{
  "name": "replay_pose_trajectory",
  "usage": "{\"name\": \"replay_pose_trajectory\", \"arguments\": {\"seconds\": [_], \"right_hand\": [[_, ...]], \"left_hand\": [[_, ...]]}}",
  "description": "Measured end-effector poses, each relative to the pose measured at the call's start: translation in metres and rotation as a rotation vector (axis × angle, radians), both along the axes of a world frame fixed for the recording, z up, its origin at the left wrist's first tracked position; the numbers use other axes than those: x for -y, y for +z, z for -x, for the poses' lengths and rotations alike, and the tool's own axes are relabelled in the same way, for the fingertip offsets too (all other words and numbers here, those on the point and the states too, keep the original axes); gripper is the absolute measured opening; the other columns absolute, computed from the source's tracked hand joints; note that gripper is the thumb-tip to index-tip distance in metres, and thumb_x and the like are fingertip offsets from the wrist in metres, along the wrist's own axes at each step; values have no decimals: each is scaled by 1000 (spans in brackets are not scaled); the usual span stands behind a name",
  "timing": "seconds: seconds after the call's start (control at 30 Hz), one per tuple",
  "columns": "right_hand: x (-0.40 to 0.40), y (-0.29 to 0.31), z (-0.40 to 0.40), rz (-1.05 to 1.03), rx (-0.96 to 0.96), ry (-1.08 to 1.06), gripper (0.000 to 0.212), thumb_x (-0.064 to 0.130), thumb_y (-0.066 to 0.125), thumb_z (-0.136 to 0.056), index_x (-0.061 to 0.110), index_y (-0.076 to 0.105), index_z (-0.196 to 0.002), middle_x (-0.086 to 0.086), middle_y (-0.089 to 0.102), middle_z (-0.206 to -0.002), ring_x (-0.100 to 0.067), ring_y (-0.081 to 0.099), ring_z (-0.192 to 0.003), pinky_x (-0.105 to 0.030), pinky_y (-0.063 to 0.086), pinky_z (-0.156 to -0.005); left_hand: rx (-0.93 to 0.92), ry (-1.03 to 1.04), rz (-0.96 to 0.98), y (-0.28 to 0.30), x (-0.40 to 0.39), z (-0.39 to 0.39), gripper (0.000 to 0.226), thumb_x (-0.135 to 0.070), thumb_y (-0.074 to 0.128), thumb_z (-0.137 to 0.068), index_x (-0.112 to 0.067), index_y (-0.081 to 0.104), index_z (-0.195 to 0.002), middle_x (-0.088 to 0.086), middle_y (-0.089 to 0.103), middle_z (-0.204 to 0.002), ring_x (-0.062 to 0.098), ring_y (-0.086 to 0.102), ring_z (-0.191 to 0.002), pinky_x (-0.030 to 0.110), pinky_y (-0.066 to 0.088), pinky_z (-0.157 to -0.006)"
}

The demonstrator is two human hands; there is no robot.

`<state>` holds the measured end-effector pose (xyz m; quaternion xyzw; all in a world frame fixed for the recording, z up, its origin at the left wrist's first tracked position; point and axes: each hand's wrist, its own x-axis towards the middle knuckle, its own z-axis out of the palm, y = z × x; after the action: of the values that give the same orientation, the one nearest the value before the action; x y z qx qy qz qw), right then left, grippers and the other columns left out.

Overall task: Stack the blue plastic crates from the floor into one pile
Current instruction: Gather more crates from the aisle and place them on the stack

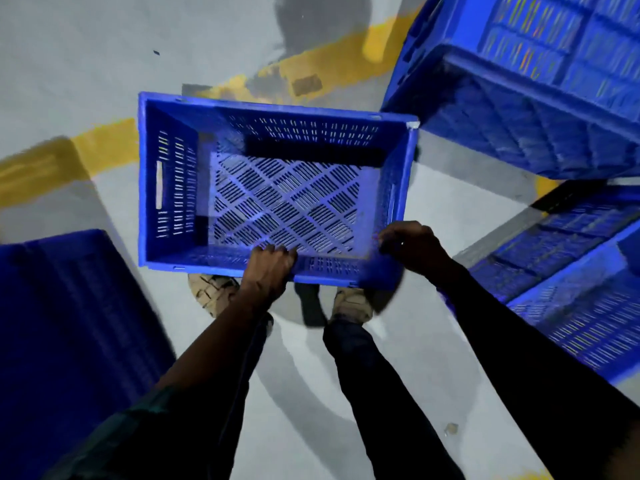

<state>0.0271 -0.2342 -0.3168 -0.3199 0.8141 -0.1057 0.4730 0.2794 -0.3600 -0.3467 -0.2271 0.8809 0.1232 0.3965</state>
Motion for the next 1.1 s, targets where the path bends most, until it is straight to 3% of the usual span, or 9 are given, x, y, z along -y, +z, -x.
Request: {"name": "replay_pose_trajectory", "arguments": {"seconds": [0.13, 0.27, 0.4, 0.5, 0.67, 0.77, 0.9, 1.0, 1.1], "right_hand": [[24, 3, -24, -29, -288, -355, 17, 16, 56, -90, 6, 64, -102, -17, 70, -95, -36, 64, -94, -35, 49, -79], [33, 1, -38, 58, -269, -750, 42, 14, 66, -83, 7, 48, -120, -18, 65, -101, -33, 63, -92, -24, 34, -69], [38, -10, -37, -39, -117, -889, 54, 22, 70, -85, 5, 45, -129, -18, 62, -116, -32, 63, -103, -31, 47, -85], [37, -13, -35, -83, -33, -905, 47, 23, 68, -87, 5, 47, -126, -18, 64, -112, -34, 65, -99, -45, 54, -88], [36, -8, -38, -107, -87, -788, 32, 29, 67, -87, 2, 63, -106, -17, 64, -107, -32, 61, -100, -36, 47, -85], [41, -1, -44, -103, -138, -756, 35, 38, 64, -89, 5, 59, -78, -15, 59, -79, -31, 57, -80, -37, 44, -75], [53, 13, -60, -46, -180, -736, 49, 35, 58, -94, 15, 39, -53, 0, 40, -52, -27, 42, -58, -32, 29, -62], [57, 27, -73, 5, -213, -663, 46, 37, 56, -95, 18, 42, -56, 0, 44, -53, -22, 40, -54, -31, 25, -62], [47, 42, -84, 36, -270, -593, 41, 40, 56, -97, 13, 51, -67, -6, 53, -66, -21, 47, -66, -31, 30, -63]], "left_hand": [[6, 76, -191, -7, 22, -2, 63, -61, 75, -68, -19, 56, -111, 5, 64, -110, 29, 63, -105, 35, 46, -77], [-27, 254, -387, -2, 61, -4, 64, -72, 70, -69, -14, 55, -92, 10, 63, -94, 31, 64, -96, 37, 51, -76], [-222, 614, -254, 1, 86, -8, 71, -64, 69, -76, -8, 60, -118, 14, 65, -120, 31, 60, -113, 45, 51, -91], [-362, 827, 2, -3, 99, -22, 79, -67, 65, -77, -10, 51, -131, 17, 53, -132, 35, 49, -123, 49, 45, -97], [-337, 1059, 335, -11, 113, -58, 104, -68, 69, -72, -5, 30, -145, 20, 22, -156, 43, 24, -141, 59, 32, -104], [-246, 1218, 366, -15, 126, -78, 117, -59, 78, -69, -5, 16, -151, 19, 11, -161, 43, 13, -147, 61, 24, -113], [-320, 1477, 261, -24, 149, -105, 117, -48, 87, -63, -5, 20, -149, 16, 31, -152, 36, 30, -142, 58, 31, -112], [-348, 1561, 241, -25, 169, -118, 108, -50, 88, -59, -4, 34, -141, 17, 44, -141, 36, 44, -132, 53, 40, -107], [-198, 1597, 176, -25, 194, -137, 109, -55, 85, -63, -7, 32, -146, 22, 45, -143, 40, 46, -131, 51, 42, -107]]}}
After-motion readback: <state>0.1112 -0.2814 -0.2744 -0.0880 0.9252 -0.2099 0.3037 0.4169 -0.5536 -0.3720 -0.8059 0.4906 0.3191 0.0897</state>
